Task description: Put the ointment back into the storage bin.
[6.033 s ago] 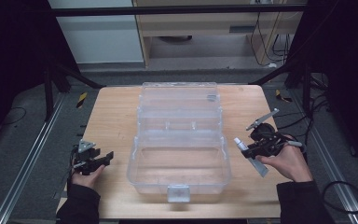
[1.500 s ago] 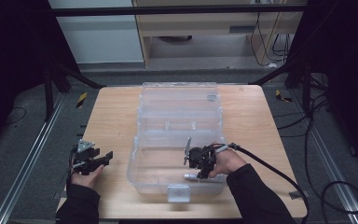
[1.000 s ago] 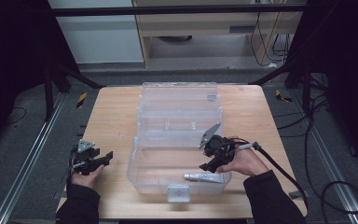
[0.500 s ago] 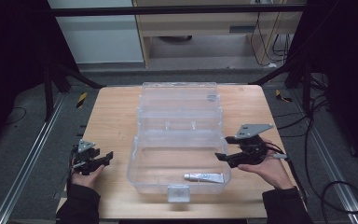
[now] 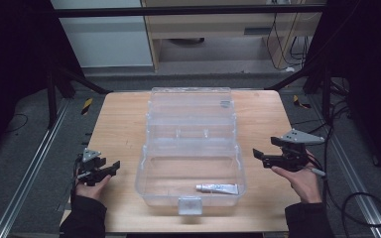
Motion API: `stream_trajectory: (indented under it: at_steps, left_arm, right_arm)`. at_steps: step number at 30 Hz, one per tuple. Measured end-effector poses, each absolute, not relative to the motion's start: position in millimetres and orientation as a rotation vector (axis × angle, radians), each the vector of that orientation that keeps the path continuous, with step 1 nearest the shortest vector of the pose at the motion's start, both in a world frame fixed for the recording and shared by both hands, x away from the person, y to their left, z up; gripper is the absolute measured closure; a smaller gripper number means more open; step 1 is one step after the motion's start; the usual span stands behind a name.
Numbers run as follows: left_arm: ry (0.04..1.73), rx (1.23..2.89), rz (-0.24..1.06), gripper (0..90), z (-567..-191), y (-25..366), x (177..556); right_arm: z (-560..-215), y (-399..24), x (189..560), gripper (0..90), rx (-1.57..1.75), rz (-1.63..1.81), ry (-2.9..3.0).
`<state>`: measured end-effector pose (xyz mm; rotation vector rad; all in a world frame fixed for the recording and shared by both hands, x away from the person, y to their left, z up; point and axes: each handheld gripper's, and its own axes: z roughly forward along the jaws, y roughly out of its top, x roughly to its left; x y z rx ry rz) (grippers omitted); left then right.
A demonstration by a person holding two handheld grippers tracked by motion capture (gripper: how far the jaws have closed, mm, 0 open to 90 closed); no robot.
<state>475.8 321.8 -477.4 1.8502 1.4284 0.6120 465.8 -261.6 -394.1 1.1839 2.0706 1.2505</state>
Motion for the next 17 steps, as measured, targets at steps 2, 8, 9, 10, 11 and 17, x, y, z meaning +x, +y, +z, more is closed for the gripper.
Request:
stream_trajectory:
  at_steps: [2, 8, 9, 10, 11, 17]
  left_arm:
    - [1.434, 1.846, 0.613, 38.0, -478, 323, 476]
    - [1.432, 1.845, 0.616, 37.4, -478, 324, 476]
    - [1.430, 1.846, 0.618, 37.3, -478, 323, 476]
    - [1.431, 1.845, 0.618, 37.0, -478, 324, 476]
    - [1.432, 1.849, 0.622, 36.9, -479, 324, 476]
    - [1.431, 1.852, 0.627, 35.3, -479, 324, 476]
  right_arm:
    - [-403, -268, 468, 17.8, 1.221, 1.230, 2.017]
    - [-423, -280, 474, 17.0, 1.306, 1.176, 1.961]
    - [-426, -281, 475, 16.9, 1.312, 1.156, 1.964]
    - [-432, -282, 477, 16.5, 1.311, 1.112, 1.976]
    - [-435, -282, 478, 16.4, 1.311, 1.092, 1.981]
    - [-450, -288, 483, 14.3, 1.364, 1.043, 1.964]
